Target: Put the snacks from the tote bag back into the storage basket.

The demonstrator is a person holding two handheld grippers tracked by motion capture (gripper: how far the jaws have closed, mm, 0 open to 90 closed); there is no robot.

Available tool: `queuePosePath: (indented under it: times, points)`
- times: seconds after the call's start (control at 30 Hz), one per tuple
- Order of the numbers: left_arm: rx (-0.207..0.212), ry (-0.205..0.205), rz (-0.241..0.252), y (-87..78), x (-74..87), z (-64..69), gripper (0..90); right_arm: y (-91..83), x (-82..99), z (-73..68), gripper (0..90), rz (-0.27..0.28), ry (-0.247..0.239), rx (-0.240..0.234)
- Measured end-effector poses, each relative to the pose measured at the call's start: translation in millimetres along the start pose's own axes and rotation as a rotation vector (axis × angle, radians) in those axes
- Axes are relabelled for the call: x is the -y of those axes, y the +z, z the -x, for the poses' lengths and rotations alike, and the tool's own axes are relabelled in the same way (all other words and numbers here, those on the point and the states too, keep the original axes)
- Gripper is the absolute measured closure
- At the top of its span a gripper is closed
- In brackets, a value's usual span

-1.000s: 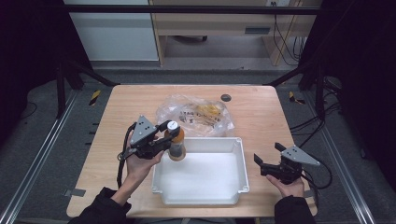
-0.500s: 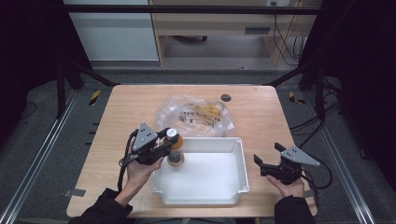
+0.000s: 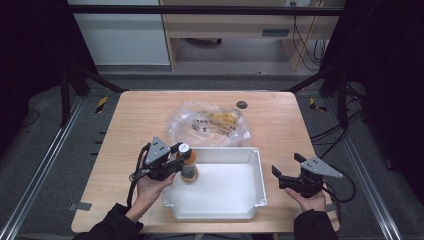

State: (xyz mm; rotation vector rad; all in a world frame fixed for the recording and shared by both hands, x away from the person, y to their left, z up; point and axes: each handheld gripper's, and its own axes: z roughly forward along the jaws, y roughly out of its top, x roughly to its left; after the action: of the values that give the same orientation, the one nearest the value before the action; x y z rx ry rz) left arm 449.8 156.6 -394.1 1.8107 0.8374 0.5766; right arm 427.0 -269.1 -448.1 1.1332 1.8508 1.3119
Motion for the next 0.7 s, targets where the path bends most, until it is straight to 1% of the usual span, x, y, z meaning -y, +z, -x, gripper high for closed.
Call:
queuePosePath:
  times: [0.17,0.23,0.6,0.7]
  points:
    - [0.000,0.002,-0.010,1.1,2.7,-0.1,59.0,-0.1,-0.1,-0.1,7.0,0.001,0.001,-0.001]
    - [-0.001,-0.004,-0.014,1.9,4.6,0.1,59.0,-0.3,-0.1,0.0,7.0,0.002,0.001,-0.001]
    - [-0.002,0.000,0.017,-0.9,11.2,2.0,58.8,-0.1,0.3,-0.8,7.0,-0.001,0.001,-0.002]
    - [-0.010,0.011,0.030,-0.6,13.1,3.6,58.7,0.0,0.4,-1.2,7.0,-0.003,0.001,-0.003]
